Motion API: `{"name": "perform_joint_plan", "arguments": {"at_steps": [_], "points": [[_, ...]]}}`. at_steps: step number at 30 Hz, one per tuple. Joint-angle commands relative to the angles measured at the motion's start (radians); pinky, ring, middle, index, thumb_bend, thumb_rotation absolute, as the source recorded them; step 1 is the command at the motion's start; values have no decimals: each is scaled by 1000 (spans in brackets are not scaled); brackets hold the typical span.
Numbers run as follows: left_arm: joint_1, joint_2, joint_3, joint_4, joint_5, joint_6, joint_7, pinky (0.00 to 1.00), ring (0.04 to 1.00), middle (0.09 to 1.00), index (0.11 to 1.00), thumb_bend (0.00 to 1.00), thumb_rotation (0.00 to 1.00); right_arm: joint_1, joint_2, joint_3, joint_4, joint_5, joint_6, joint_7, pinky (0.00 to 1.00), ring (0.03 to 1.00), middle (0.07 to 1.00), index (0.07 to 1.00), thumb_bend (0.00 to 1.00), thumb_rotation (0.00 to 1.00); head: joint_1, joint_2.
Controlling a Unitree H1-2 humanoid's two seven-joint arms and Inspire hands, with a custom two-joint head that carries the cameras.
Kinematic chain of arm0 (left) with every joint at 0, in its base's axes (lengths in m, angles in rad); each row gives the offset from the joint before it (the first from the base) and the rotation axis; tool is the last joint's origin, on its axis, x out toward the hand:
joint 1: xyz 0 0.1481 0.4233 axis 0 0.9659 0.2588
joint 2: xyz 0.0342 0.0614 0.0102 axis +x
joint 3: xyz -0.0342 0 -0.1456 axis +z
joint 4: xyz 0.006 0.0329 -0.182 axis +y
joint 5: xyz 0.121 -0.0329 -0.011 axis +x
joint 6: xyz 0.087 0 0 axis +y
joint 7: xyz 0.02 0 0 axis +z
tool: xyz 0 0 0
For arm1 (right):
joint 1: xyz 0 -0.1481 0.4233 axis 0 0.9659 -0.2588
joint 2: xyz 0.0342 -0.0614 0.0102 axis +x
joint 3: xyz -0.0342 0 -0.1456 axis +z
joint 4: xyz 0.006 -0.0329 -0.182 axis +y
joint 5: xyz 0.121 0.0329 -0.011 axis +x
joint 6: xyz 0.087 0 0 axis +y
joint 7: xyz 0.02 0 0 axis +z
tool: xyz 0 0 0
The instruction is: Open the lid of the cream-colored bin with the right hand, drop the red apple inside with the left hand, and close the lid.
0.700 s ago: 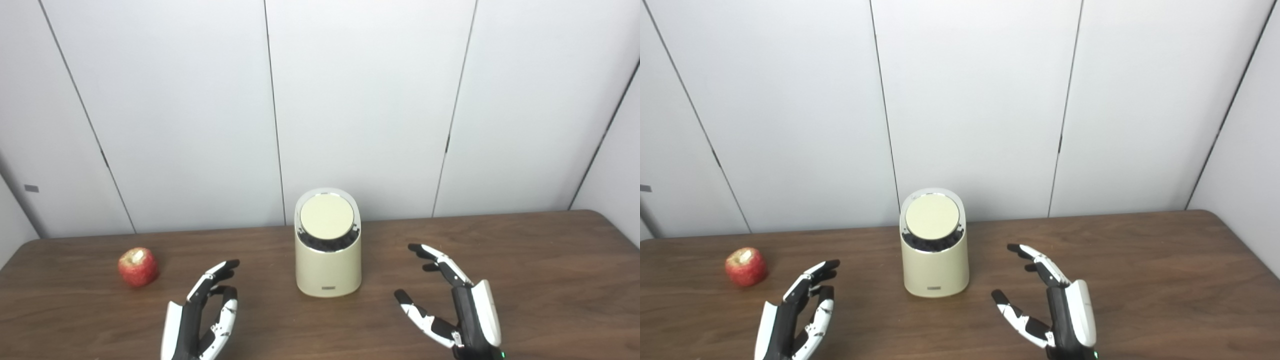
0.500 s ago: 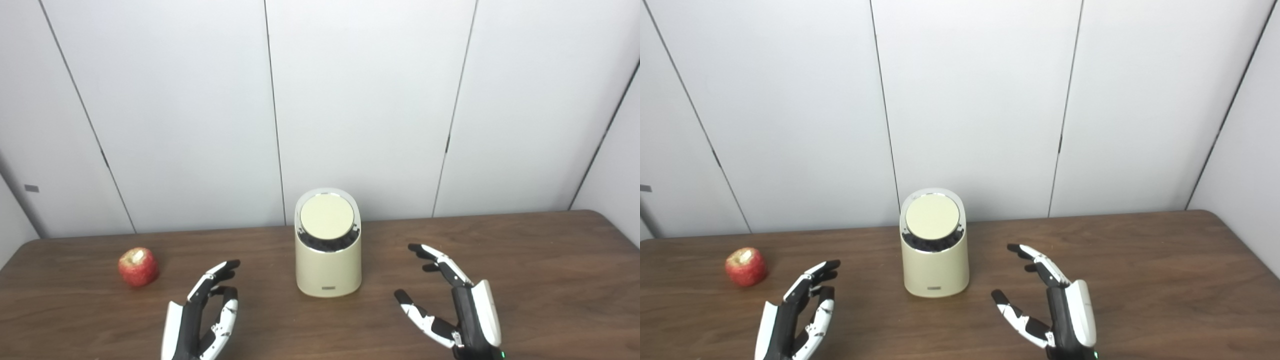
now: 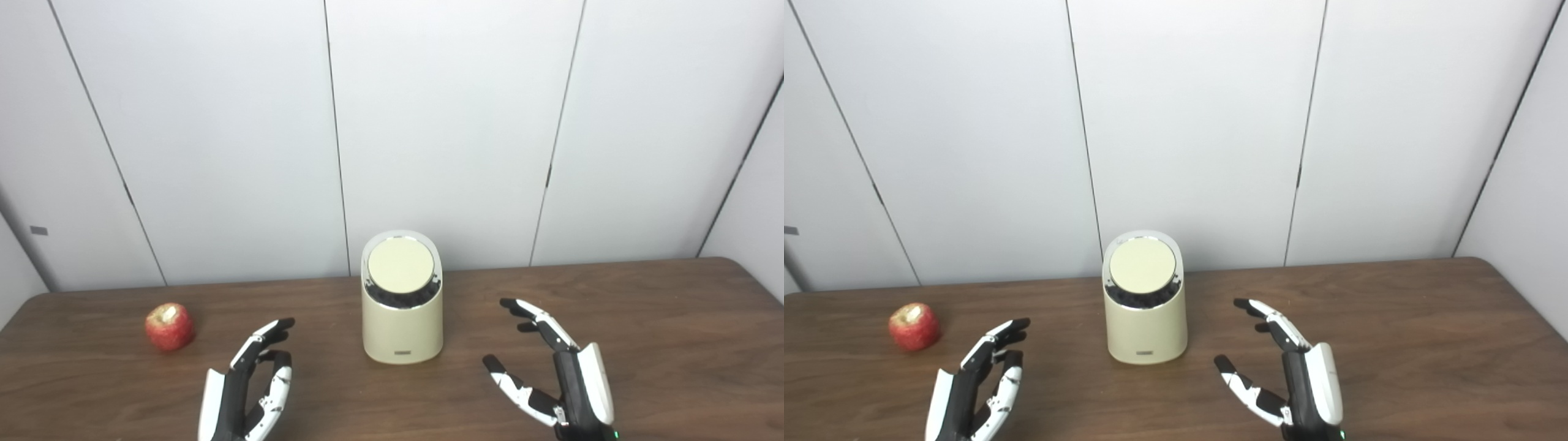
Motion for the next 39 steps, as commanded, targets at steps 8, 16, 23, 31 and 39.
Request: {"name": "perform_joint_plan", "arguments": {"at_steps": [8,16,23,31,39], "points": [[-18,1,-3,17,20,-41,22,679,773,809,785,163,556,4,65,-40,-179,115,258,149,643,750,776,781,549,762,-4,3],[-21,-1,-6,22,18,-40,26,691,780,811,786,151,540,-135,60,-70,-218,128,397,224,725,809,826,814,819,764,-4,0],[-28,-5,-12,33,13,-43,31,676,771,807,785,151,513,-244,61,-45,-245,56,497,253,746,821,833,831,915,758,-4,-4],[-31,-6,-19,37,10,-40,30,662,770,811,788,148,508,-369,70,-14,-261,3,606,302,738,850,892,891,978,670,-4,-8],[-27,-15,-26,31,14,-37,31,671,776,810,786,154,497,-462,55,26,-207,-39,727,381,867,946,978,970,966,516,-2,-5]]}}
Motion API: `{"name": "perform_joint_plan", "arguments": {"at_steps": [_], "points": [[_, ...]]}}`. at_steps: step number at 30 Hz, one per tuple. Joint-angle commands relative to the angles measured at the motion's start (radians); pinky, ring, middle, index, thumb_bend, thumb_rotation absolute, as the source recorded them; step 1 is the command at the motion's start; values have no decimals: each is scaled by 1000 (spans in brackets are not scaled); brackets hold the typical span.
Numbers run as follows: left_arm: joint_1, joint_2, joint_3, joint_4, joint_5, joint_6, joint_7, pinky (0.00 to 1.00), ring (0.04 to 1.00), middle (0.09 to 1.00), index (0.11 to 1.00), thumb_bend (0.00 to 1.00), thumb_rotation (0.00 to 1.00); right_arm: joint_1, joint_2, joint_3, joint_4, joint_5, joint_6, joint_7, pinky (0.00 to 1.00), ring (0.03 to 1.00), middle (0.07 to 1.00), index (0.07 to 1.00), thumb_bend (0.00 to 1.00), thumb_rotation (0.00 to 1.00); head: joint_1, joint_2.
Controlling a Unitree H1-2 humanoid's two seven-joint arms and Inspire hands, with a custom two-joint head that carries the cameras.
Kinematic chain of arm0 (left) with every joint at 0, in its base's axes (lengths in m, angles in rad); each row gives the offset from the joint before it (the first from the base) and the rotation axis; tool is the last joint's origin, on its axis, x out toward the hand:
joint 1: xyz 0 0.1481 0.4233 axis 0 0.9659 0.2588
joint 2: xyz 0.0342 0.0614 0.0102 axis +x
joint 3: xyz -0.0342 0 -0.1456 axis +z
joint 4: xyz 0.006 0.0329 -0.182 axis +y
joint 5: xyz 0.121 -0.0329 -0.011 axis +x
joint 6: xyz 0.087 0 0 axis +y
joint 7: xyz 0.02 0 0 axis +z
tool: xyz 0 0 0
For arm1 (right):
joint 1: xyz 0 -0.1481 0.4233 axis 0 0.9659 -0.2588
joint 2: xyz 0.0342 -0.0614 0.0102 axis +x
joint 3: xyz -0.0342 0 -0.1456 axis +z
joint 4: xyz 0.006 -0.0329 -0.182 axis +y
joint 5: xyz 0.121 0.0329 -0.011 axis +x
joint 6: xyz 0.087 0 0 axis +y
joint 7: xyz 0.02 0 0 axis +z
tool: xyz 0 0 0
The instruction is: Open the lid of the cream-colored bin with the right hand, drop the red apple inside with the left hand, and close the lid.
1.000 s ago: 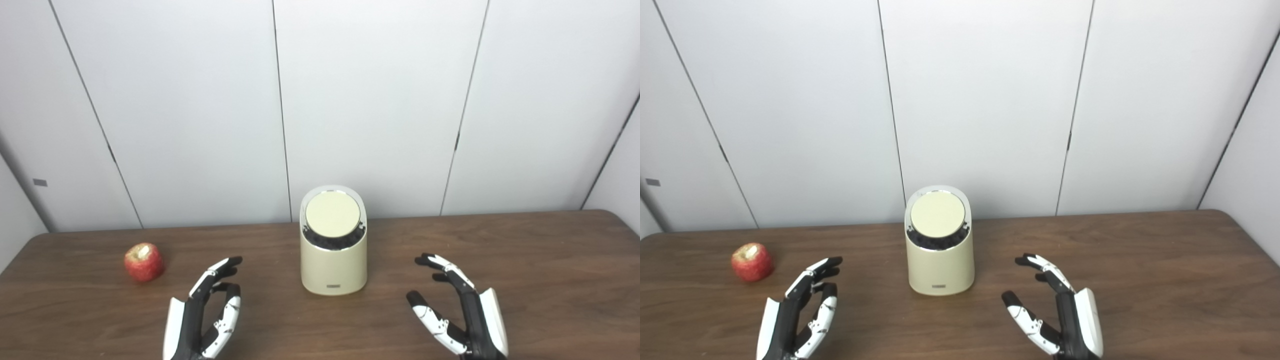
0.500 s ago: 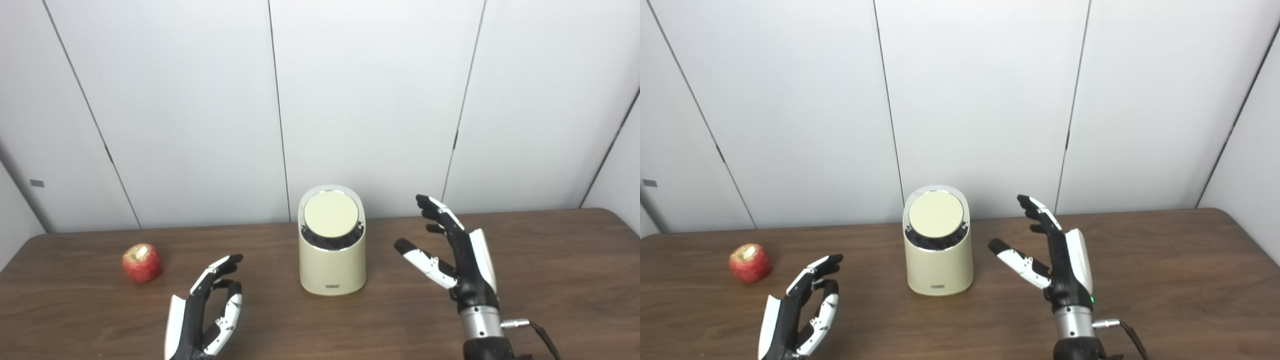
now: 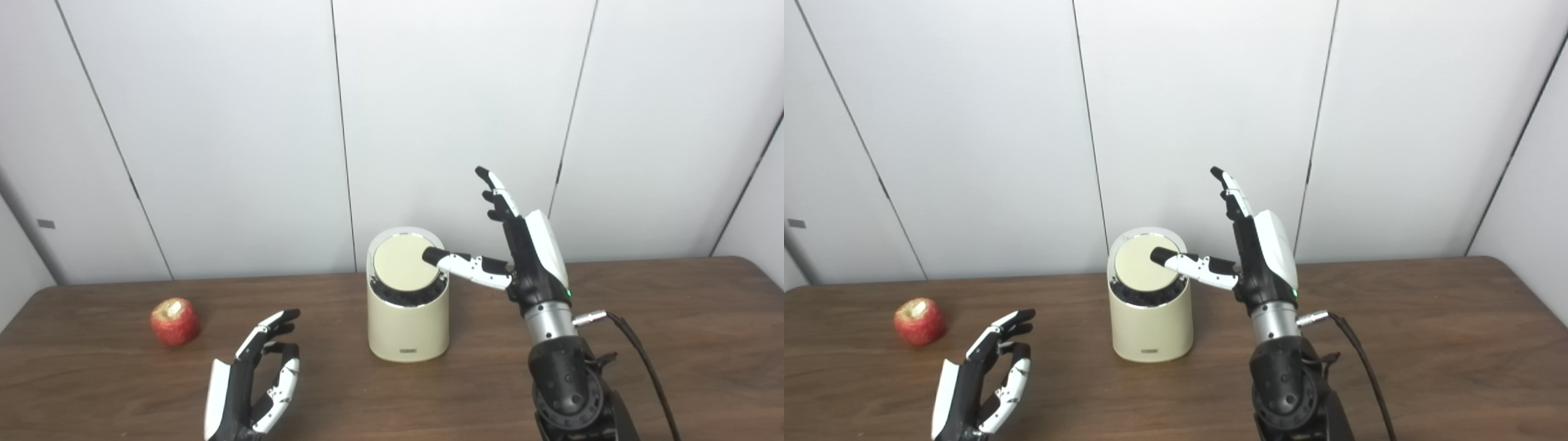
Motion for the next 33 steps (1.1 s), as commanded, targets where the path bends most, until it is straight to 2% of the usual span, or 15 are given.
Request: {"name": "perform_joint_plan", "arguments": {"at_steps": [1,7,10,13,16,22,27,33], "points": [[1,-11,-8,18,9,-33,11,674,779,811,786,155,496,-61,-3,4,18,-7,4,1,864,946,975,978,964,519,-1,1],[4,-15,-10,9,16,-22,12,684,783,813,785,165,514,-127,-4,17,123,-40,12,-30,704,871,997,1000,957,493,-3,3],[3,-16,-11,11,19,-27,15,684,783,810,785,165,515,-148,-6,31,152,-74,32,-39,736,886,1000,1000,950,473,-3,4],[2,-16,-12,13,24,-31,17,684,781,805,778,158,495,-164,-5,38,185,-88,41,-52,875,926,1000,1000,936,458,-3,4],[1,-14,-13,14,29,-31,17,679,779,805,780,158,490,-178,-5,37,222,-88,42,-66,882,938,1000,1000,929,436,-4,6],[3,-20,-13,9,32,-27,17,678,776,804,782,167,524,-216,-26,49,342,-97,18,-105,966,978,1000,1000,901,421,1,12],[1,-24,-12,11,34,-32,21,679,777,806,781,171,532,-227,-44,63,405,-100,9,-133,972,997,1000,1000,923,310,2,15],[-2,-27,-11,8,33,-25,17,667,770,806,782,175,564,-233,-69,95,428,-134,46,-142,955,1000,1000,1000,990,159,1,19]]}}
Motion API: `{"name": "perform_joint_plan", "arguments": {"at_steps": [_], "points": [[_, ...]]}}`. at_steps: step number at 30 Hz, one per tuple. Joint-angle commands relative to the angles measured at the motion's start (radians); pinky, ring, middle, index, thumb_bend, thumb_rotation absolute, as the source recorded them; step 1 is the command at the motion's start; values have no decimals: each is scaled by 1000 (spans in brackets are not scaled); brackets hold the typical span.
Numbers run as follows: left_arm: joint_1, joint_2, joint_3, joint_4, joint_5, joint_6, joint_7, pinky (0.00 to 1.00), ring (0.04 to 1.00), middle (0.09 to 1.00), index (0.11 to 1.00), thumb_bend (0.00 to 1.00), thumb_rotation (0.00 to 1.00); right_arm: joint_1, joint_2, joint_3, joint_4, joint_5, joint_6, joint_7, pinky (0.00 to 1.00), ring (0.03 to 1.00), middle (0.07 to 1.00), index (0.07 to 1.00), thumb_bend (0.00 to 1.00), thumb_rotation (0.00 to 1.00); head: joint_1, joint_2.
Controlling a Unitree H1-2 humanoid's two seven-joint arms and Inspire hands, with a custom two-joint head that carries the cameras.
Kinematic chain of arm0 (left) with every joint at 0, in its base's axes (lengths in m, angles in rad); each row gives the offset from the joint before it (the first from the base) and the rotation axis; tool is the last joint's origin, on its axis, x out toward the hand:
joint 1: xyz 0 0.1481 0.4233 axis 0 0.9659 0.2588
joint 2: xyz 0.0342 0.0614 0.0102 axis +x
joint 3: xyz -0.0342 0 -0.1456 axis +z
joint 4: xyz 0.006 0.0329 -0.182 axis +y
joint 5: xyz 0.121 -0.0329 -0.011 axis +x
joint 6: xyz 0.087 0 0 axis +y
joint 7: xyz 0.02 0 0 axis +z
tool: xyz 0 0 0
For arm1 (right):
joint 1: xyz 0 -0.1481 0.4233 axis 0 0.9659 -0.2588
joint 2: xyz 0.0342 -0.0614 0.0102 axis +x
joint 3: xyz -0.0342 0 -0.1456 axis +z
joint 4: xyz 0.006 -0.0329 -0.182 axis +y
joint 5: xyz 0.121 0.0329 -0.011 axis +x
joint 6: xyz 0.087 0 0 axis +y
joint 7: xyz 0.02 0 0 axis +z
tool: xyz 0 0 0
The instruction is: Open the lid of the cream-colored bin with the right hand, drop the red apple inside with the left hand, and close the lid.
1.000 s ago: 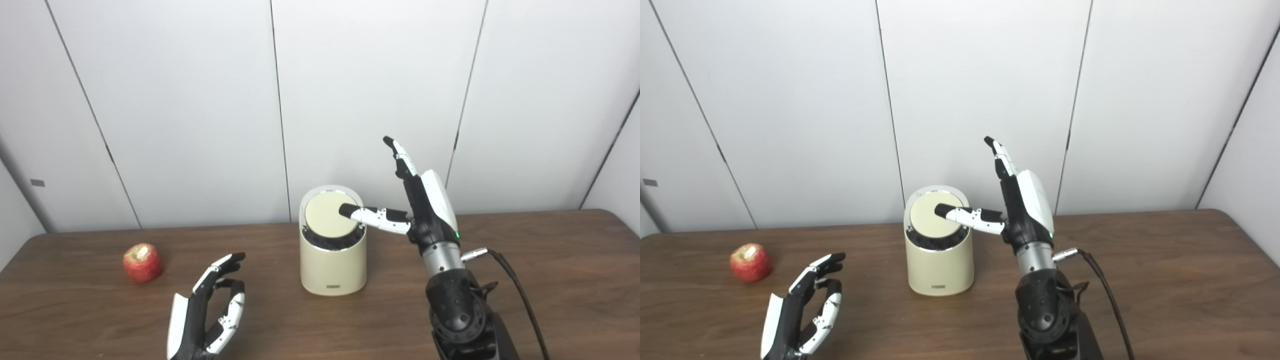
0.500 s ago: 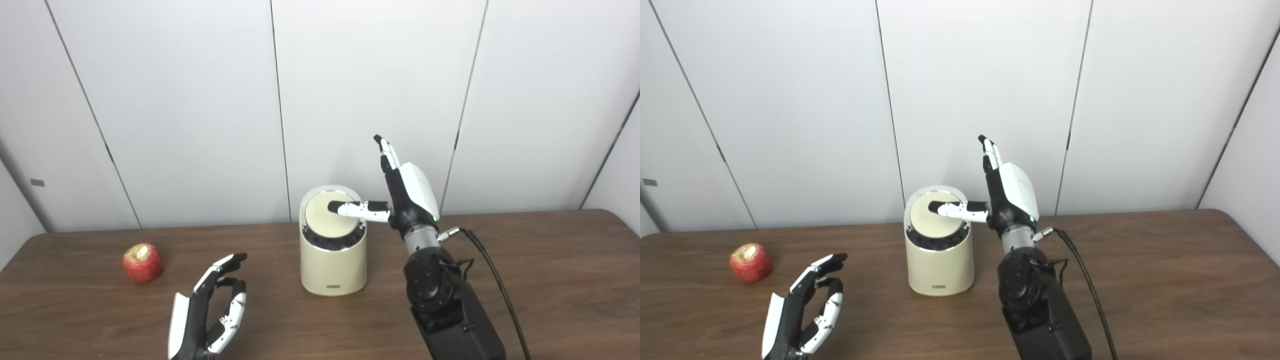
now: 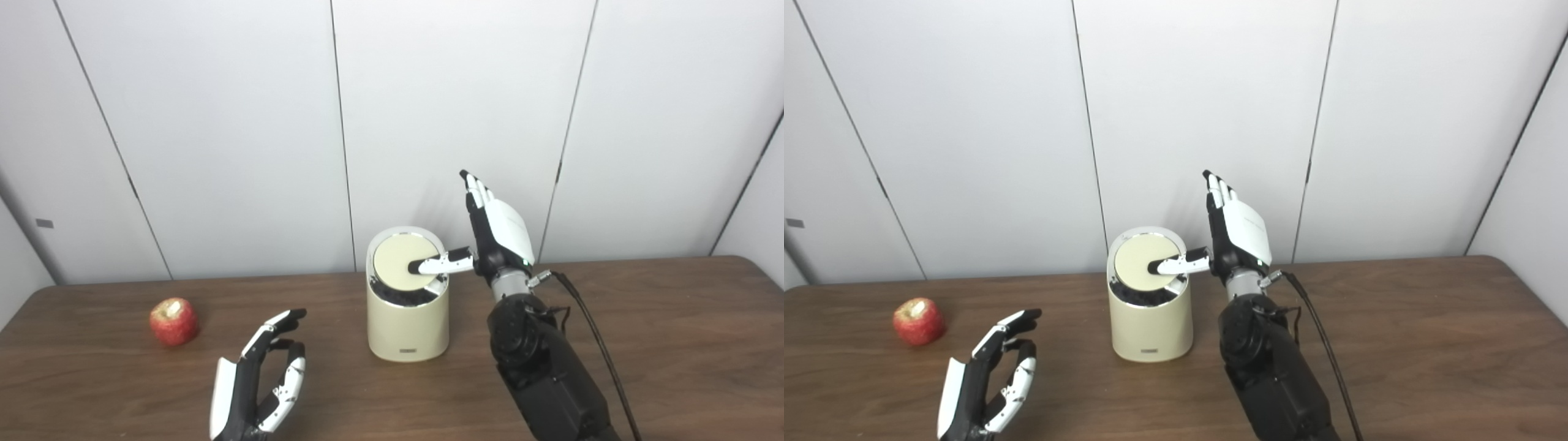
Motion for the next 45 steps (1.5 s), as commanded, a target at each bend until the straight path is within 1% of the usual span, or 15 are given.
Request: {"name": "perform_joint_plan", "arguments": {"at_steps": [1,5,9,13,16,17,20,22,23,25,28,31,35,38,45], "points": [[0,-11,-8,10,6,-25,12,664,768,805,781,176,572,-31,-29,16,16,-48,16,-8,943,1000,998,1000,995,155,0,1],[0,-15,-9,-1,7,-18,10,659,763,799,777,165,577,-30,-66,75,18,-115,51,18,921,1000,1000,998,991,160,-1,7],[0,-17,-9,-4,1,-17,7,660,763,799,777,163,557,-27,-91,124,18,-173,68,36,937,1000,1000,1000,985,158,-2,10],[-1,-19,-8,-3,4,-17,9,658,762,798,776,162,545,-19,-96,140,2,-195,72,46,943,1000,1000,1000,978,151,-1,10],[-4,-19,-7,4,10,-22,14,661,761,796,775,163,543,-6,-83,115,-8,-156,45,34,944,1000,1000,1000,969,196,0,8],[-5,-19,-7,7,11,-24,16,664,762,796,775,164,543,-2,-75,99,-11,-133,34,29,946,1000,1000,1000,959,244,-1,7],[-7,-18,-7,11,12,-23,17,655,758,794,773,167,550,10,-67,72,-35,-90,11,29,944,1000,1000,994,886,506,-3,3],[-7,-19,-7,9,7,-17,14,655,758,795,773,168,554,19,-73,69,-63,-83,3,39,956,1000,1000,1000,819,752,-3,1],[-8,-18,-7,11,5,-18,14,652,757,795,773,168,555,24,-75,66,-78,-76,-2,42,955,1000,1000,1000,809,811,-3,-1],[-11,-16,-7,17,-5,-24,10,652,758,797,774,168,553,37,-75,54,-103,-58,-15,41,950,1000,1000,1000,800,885,-3,-2],[-13,-12,-7,24,-1,-29,12,657,761,798,775,164,550,54,-76,38,-130,-31,-28,44,956,1000,1000,1000,838,971,-7,-6],[-14,-12,-8,25,-1,-24,11,656,761,797,772,162,548,69,-85,38,-153,-38,-26,47,937,1000,1000,1000,876,997,-7,-8],[-17,-9,-8,38,-11,-33,8,651,760,799,773,159,536,90,-97,37,-182,-41,-40,37,932,1000,1000,1000,875,1000,-8,-12],[-19,-7,-10,44,-7,-40,10,641,755,798,772,160,533,105,-104,29,-213,-35,-53,37,953,1000,1000,1000,888,1000,-7,-13],[-18,-6,-8,41,-7,-30,10,654,763,802,778,159,521,189,-93,-25,-402,27,-54,72,904,995,1000,1000,944,1000,-6,-16]]}}
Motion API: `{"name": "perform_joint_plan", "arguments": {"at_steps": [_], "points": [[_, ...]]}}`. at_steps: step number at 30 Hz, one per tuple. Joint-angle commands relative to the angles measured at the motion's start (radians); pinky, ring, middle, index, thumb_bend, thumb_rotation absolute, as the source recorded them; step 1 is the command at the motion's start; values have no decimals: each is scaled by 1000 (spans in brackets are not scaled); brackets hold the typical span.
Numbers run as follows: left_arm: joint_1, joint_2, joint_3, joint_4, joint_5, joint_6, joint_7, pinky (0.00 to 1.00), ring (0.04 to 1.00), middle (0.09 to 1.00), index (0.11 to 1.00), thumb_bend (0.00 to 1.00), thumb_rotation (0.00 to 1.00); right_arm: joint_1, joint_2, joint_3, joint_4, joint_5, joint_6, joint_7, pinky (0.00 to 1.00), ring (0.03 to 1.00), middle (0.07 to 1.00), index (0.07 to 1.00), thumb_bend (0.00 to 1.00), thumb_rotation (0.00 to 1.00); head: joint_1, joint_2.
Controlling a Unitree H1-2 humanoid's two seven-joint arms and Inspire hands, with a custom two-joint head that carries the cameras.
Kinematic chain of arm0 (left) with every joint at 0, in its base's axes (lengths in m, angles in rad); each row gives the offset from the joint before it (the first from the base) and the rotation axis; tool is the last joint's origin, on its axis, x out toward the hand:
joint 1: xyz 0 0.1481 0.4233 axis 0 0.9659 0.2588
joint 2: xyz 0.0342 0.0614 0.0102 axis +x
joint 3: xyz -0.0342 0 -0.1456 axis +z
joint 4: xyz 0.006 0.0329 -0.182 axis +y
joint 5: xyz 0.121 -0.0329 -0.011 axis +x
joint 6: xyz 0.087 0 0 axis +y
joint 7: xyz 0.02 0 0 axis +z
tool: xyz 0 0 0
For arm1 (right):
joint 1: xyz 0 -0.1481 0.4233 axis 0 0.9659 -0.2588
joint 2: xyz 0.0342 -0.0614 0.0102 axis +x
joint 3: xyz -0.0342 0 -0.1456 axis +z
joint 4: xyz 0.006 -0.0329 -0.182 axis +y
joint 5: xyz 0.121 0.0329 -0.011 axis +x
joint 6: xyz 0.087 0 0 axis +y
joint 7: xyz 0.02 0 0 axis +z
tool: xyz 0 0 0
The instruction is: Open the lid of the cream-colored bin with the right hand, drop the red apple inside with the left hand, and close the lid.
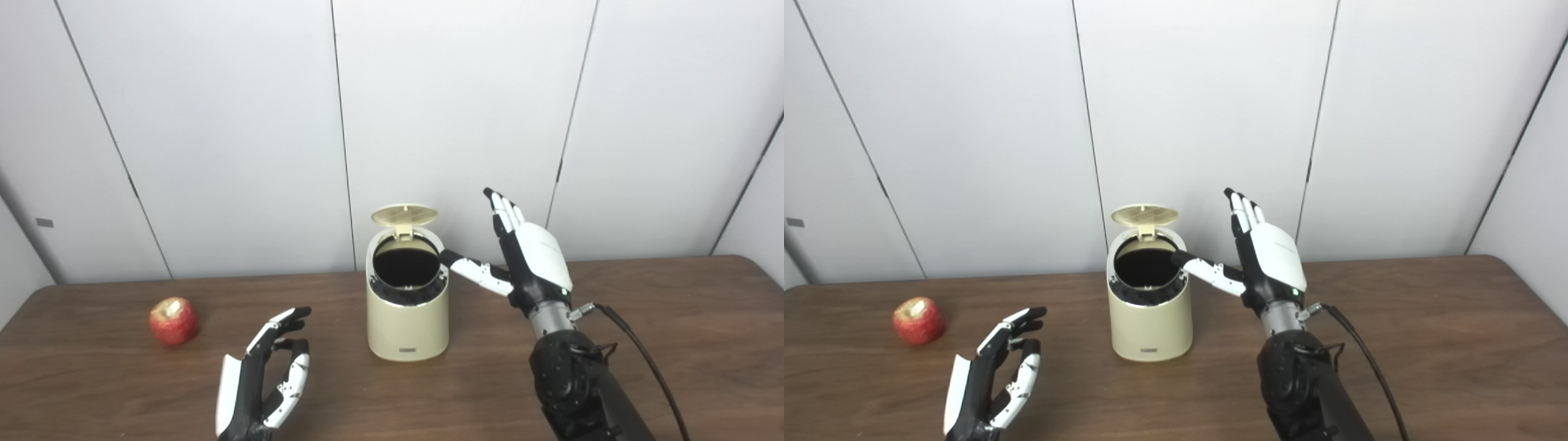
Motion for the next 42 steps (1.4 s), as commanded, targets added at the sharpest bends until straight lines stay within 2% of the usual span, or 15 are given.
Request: {"name": "perform_joint_plan", "arguments": {"at_steps": [1,6,9,12,13,15,17,20,24,27,30,31,34,39,42], "points": [[-5,3,-2,24,-1,-29,7,654,763,803,780,162,521,1,7,-19,-75,17,-33,1,890,985,1000,1000,949,1000,0,-1],[-7,8,0,30,-3,-31,8,659,765,807,786,171,546,104,26,-43,-172,60,-59,-1,874,977,1000,1000,920,992,0,-3],[-9,11,2,31,-11,-34,6,669,771,809,787,173,550,180,47,-61,-147,97,-191,-89,855,947,979,981,760,823,0,-4],[-12,17,3,34,-23,-37,2,666,768,807,787,175,546,249,62,-68,-77,66,-363,-238,698,807,842,833,471,502,-4,-6],[-12,19,3,34,-20,-35,1,667,769,808,788,177,546,268,57,-70,-34,53,-428,-295,681,791,827,815,439,456,-4,-7],[-12,22,2,33,-17,-32,0,669,773,811,791,194,536,291,51,-75,27,42,-517,-364,584,715,759,759,325,230,-3,-7],[-12,23,2,31,-18,-27,-3,667,774,814,793,201,530,312,45,-81,76,66,-596,-390,570,702,748,751,298,168,-2,-7],[-10,26,4,25,-11,-23,-2,653,766,811,792,195,523,338,39,-86,135,73,-695,-427,570,705,758,749,296,283,9,-4],[-12,28,13,11,1,-31,12,675,774,806,780,184,519,359,44,-95,188,80,-788,-463,606,732,772,763,300,243,21,-4],[-17,33,23,-29,-5,-19,5,671,769,800,778,191,541,369,53,-95,212,92,-818,-484,614,734,772,764,312,274,26,-5],[-22,48,33,-92,-13,19,-21,664,777,805,791,365,488,374,57,-89,229,105,-820,-498,650,753,780,772,321,320,29,-7],[-25,57,38,-113,5,33,-23,690,799,818,805,540,483,373,56,-86,234,109,-821,-502,656,757,782,775,316,323,33,-7],[-36,86,58,-168,34,74,-33,748,840,856,842,814,451,370,47,-71,248,113,-821,-521,661,761,787,777,305,304,43,-10],[-81,139,135,-226,116,118,8,764,851,862,862,912,402,363,36,-51,269,101,-821,-555,632,738,773,770,301,228,57,-11],[-120,172,190,-230,107,130,24,799,868,868,866,909,352,363,36,-49,275,116,-820,-543,629,736,775,764,295,273,58,-17]]}}
